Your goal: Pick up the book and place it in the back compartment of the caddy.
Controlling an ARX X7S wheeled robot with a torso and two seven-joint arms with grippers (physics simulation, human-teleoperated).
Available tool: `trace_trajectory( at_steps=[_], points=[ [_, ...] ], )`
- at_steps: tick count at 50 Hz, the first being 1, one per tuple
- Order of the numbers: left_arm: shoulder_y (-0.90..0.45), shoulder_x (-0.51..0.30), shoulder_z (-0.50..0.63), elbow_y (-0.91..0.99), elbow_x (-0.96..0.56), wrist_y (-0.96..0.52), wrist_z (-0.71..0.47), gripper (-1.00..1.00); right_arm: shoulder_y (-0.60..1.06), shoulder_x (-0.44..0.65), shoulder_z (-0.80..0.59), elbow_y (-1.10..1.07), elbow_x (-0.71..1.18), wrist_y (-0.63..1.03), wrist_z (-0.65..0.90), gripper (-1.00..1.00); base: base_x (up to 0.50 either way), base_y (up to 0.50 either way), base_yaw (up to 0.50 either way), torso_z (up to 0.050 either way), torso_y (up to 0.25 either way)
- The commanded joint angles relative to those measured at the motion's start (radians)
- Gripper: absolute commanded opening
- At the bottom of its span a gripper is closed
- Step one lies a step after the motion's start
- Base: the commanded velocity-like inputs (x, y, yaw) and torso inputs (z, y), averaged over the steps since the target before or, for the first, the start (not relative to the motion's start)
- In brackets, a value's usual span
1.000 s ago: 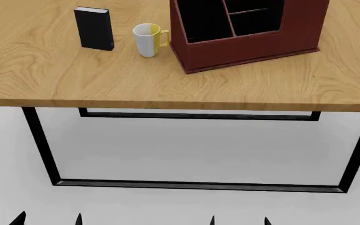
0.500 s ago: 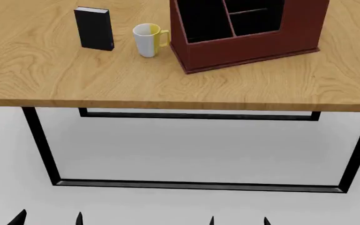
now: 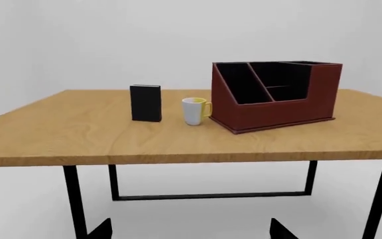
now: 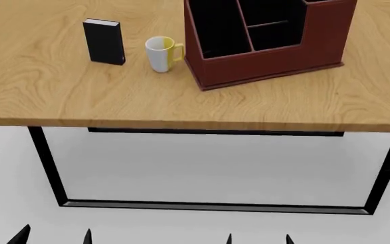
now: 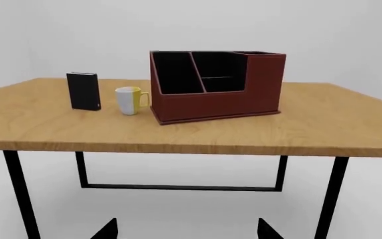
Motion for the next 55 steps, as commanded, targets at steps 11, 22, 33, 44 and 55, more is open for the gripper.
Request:
trace_trajectory(
  at_steps=[11, 22, 33, 44, 55],
  points=[
    [0.0, -0.021, 0.028, 0.009, 0.005, 0.005, -0.008, 1.0, 0.0, 0.009, -0.011, -0.011, 0.01, -0.001, 0.01, 1.0, 0.0, 0.0, 0.0, 0.05, 0.0],
    [0.011, -0.026, 0.026, 0.052, -0.018, 0.004, -0.015, 1.0, -0.004, 0.02, -0.011, -0.043, 0.013, 0.012, 0.022, 1.0, 0.0, 0.0, 0.0, 0.05, 0.0],
    [-0.06, -0.052, 0.034, 0.14, -0.028, -0.137, -0.023, 1.0, 0.003, 0.076, 0.039, -0.203, 0.008, 0.107, 0.081, 1.0, 0.0, 0.0, 0.0, 0.005, 0.0],
    [-0.135, -0.074, 0.022, 0.223, -0.062, -0.259, -0.029, 1.0, 0.046, 0.13, 0.086, -0.363, -0.003, 0.241, 0.133, 1.0, 0.0, 0.0, 0.0, 0.0, 0.0],
    [-0.189, -0.106, 0.01, 0.31, -0.107, -0.401, -0.038, 1.0, 0.092, 0.188, 0.145, -0.548, 0.006, 0.395, 0.173, 1.0, 0.0, 0.0, 0.0, 0.0, 0.0]
  ],
)
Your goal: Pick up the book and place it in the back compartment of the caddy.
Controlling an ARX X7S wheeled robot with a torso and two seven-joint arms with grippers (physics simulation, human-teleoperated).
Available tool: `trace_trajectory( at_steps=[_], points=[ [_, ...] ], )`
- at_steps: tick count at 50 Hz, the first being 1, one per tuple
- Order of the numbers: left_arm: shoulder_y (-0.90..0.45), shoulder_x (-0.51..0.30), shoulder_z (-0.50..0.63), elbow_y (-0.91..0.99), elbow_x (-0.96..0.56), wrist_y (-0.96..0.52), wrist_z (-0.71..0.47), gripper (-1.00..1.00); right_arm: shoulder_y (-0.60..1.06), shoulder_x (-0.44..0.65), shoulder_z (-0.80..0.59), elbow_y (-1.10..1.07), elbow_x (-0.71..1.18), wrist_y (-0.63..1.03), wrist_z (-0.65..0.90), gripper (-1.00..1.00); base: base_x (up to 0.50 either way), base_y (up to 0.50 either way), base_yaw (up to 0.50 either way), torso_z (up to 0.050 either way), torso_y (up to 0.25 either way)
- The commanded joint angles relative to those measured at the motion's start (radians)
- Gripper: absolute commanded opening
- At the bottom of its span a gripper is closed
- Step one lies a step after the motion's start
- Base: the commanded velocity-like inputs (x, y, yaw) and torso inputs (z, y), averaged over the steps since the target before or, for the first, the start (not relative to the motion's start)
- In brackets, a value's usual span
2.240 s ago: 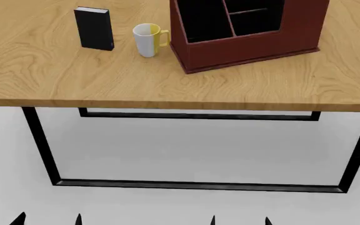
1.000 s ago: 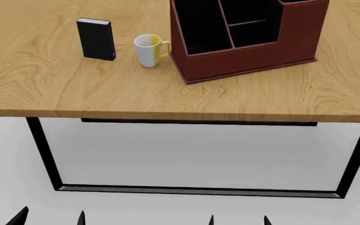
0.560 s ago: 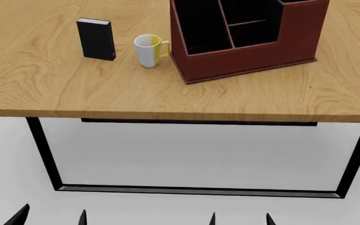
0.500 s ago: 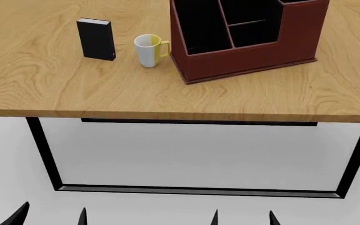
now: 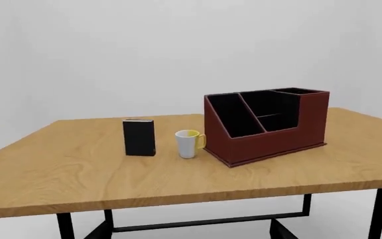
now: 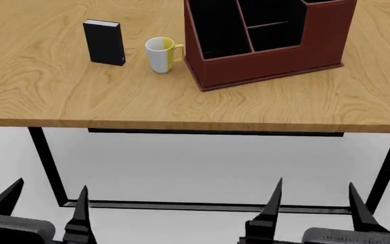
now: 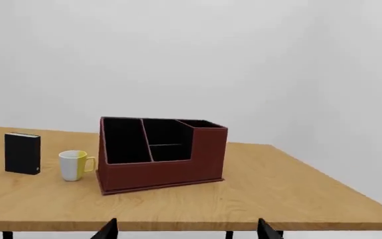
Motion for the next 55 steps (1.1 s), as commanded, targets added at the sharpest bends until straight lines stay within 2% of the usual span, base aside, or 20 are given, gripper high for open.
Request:
trace_trajectory(
  at_steps=[1, 17, 36, 44, 55],
  points=[
    [-0.059, -0.026, -0.016, 0.084, -0.04, -0.129, -0.014, 1.0, 0.043, 0.058, 0.06, -0.184, 0.007, 0.151, 0.045, 1.0, 0.0, 0.0, 0.0, 0.0, 0.0],
    [-0.139, -0.048, -0.033, 0.104, -0.061, -0.215, -0.032, 1.0, 0.185, 0.133, 0.203, -0.455, 0.101, 0.421, 0.088, 1.0, 0.0, 0.0, 0.0, 0.0, 0.0],
    [-0.209, -0.063, -0.042, 0.103, -0.084, -0.266, -0.036, 1.0, 0.402, 0.225, 0.348, -0.654, 0.274, 0.734, 0.13, 1.0, 0.0, 0.0, 0.0, 0.0, 0.0],
    [-0.258, -0.07, -0.043, 0.124, -0.091, -0.307, -0.045, 1.0, 0.485, 0.376, 0.346, -0.655, 0.54, 0.737, 0.33, 1.0, 0.0, 0.0, 0.0, 0.0, 0.0],
    [-0.273, -0.075, -0.038, 0.127, -0.095, -0.315, -0.047, 1.0, 0.487, 0.439, 0.327, -0.649, 0.612, 0.675, 0.407, 1.0, 0.0, 0.0, 0.0, 0.0, 0.0]
  ],
)
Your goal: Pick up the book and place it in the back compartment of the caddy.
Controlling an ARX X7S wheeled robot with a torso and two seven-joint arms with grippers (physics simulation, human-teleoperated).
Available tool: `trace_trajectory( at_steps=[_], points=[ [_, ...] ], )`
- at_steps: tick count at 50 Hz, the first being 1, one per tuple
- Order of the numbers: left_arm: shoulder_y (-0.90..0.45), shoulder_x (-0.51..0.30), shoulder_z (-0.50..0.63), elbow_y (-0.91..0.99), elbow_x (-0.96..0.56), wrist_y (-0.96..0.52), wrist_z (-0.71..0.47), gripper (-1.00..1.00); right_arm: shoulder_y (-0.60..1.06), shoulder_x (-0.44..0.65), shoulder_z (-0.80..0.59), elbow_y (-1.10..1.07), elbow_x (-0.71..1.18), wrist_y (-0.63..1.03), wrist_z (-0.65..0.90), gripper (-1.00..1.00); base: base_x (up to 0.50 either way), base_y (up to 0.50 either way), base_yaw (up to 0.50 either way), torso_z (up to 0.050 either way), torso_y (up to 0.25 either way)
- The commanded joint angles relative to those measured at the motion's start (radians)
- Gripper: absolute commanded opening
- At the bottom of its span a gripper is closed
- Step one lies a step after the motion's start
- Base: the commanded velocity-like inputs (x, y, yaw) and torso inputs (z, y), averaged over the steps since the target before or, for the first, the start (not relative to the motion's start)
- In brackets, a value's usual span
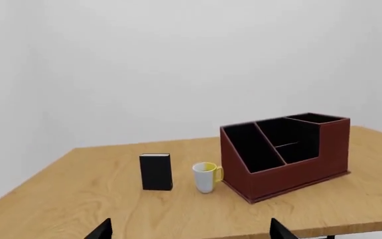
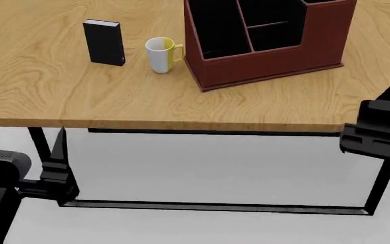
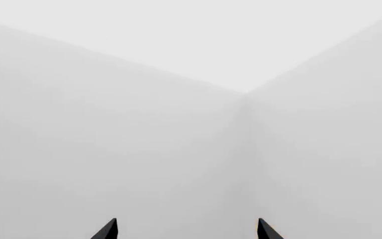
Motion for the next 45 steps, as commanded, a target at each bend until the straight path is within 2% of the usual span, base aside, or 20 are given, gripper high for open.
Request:
trace_trajectory(
  at_steps=[1, 13, 45],
  points=[
    [-0.028, -0.005, 0.002, 0.009, -0.008, -0.021, -0.005, 1.0, 0.04, 0.085, -0.007, -0.01, 0.125, -0.015, 0.102, 1.0, 0.0, 0.0, 0.0, 0.0, 0.0],
    [-0.027, -0.009, 0.007, 0.007, -0.008, -0.011, -0.007, 1.0, 0.06, 0.106, -0.048, 0.006, 0.144, -0.031, 0.125, 1.0, 0.0, 0.0, 0.0, 0.0, 0.0],
    [-0.021, -0.015, 0.002, 0.009, -0.03, -0.002, -0.013, 1.0, 0.071, 0.134, -0.107, 0.016, 0.147, -0.069, 0.149, 1.0, 0.0, -0.22, 0.0, 0.0, 0.0]
  ],
)
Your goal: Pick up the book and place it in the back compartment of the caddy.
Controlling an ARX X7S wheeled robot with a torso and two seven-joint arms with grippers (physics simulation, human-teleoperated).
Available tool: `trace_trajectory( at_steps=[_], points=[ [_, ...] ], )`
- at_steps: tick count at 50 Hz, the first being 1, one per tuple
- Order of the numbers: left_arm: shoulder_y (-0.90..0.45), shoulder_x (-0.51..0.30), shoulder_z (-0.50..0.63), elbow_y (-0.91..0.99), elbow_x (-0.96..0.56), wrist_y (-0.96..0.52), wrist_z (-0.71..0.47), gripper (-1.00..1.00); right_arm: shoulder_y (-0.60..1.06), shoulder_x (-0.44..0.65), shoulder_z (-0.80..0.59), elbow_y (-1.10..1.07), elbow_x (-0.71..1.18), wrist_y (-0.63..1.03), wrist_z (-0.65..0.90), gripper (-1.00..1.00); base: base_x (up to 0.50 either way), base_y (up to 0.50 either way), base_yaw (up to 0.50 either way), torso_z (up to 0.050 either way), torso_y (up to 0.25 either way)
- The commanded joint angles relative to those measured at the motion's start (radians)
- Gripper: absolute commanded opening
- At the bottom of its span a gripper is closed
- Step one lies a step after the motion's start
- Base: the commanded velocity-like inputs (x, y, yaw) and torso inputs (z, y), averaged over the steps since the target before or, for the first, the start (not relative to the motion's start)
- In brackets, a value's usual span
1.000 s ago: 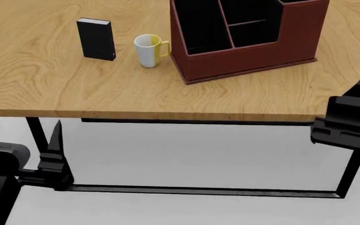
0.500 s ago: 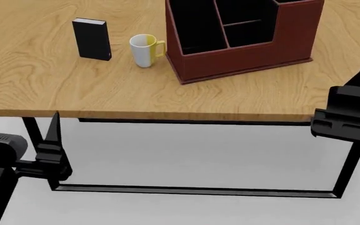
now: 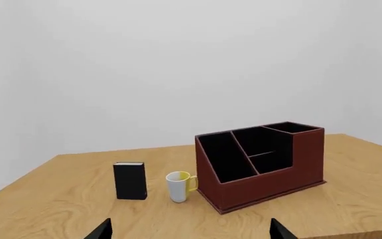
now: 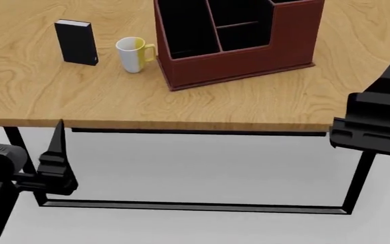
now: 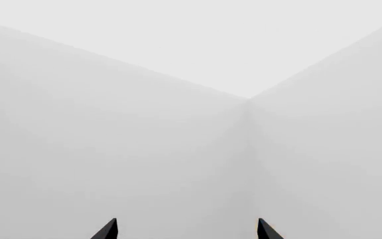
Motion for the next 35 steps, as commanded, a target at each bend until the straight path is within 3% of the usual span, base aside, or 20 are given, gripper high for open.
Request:
trace_trajectory(
  at_steps=[1, 14, 35],
  points=[
    [0.005, -0.003, 0.001, -0.004, -0.002, 0.009, -0.002, 1.0, 0.0, 0.007, -0.017, 0.0, 0.001, -0.019, 0.009, 1.0, 0.0, 0.01, 0.0, 0.0, 0.0],
    [0.007, -0.006, -0.006, -0.001, -0.009, 0.013, -0.009, 1.0, 0.029, 0.019, -0.039, 0.0, 0.028, -0.006, 0.031, 1.0, 0.0, 0.0, 0.0, 0.0, 0.0],
    [0.007, -0.014, -0.008, -0.003, -0.014, 0.018, -0.015, 1.0, 0.054, 0.042, -0.06, -0.003, 0.055, -0.005, 0.064, 1.0, 0.18, 0.0, 0.0, 0.0, 0.0]
  ],
)
